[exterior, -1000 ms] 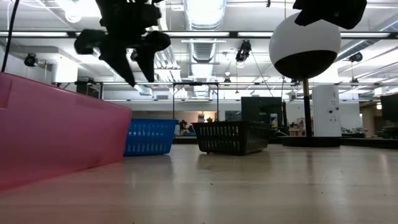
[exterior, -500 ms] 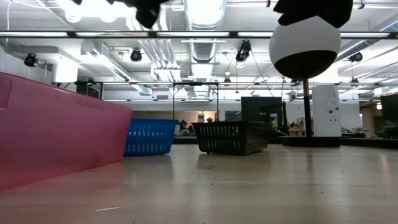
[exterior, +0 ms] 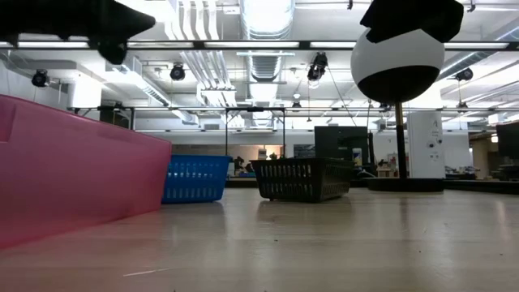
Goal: Pick and place items into bin
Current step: Return to Home Position
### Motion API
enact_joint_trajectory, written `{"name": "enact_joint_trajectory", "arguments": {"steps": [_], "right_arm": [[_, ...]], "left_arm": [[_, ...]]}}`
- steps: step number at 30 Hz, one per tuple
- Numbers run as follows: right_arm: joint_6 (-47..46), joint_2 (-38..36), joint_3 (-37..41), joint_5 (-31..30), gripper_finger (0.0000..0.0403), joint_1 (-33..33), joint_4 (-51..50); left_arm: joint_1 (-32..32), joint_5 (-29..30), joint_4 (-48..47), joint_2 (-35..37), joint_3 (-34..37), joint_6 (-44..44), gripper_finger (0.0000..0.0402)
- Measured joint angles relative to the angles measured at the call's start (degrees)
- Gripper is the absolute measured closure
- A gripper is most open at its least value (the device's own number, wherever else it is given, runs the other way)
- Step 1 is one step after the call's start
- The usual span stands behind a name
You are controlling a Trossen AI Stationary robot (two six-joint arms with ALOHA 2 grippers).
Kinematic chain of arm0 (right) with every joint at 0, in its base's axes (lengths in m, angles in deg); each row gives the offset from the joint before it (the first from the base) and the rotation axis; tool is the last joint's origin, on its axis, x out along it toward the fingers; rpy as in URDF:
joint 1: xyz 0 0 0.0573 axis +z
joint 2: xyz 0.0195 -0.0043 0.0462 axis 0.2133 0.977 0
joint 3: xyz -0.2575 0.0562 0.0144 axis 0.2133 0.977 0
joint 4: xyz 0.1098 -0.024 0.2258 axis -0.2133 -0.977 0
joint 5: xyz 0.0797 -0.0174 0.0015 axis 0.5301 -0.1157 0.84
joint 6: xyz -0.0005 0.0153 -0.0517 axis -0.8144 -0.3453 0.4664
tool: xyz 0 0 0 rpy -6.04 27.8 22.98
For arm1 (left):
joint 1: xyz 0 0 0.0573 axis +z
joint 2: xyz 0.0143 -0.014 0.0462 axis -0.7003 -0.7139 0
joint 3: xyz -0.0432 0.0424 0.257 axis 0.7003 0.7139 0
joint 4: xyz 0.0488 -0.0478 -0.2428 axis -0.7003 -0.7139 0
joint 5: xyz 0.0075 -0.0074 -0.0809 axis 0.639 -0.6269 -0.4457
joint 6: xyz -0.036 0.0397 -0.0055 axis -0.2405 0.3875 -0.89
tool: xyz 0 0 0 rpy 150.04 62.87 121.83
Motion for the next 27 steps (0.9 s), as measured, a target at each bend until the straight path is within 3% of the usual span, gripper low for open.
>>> {"name": "enact_joint_trajectory", "arguments": {"steps": [5,11,15,19,23,27], "right_arm": [[-2.5,0.0,0.0,-0.1,0.0294,0.0,1.0],[6.2,0.0,0.0,-6.3,0.0294,0.2,11.8],[11.9,-0.1,0.9,-5.2,0.0296,-0.2,20.8],[21.7,-0.3,3.3,6.6,0.0311,-3.0,35.9],[29.9,-0.3,7.7,24.3,0.0342,-9.4,51.6],[34.4,-1.5,12.3,34.2,0.0378,-17.4,56.7]], "left_arm": [[0.0,3.5,0.2,10.7,5.4,1.3,0.0401],[0.1,3.6,-0.3,22.7,10.8,2.7,0.0402],[0.1,3.9,0.9,22.6,13.1,3.1,0.0402],[0.1,3.6,1.8,19.3,13.4,2.8,0.0402],[0.1,3.6,1.8,19.0,13.1,2.7,0.0402],[0.1,3.6,2.2,21.0,12.9,3.5,0.0402]]}}
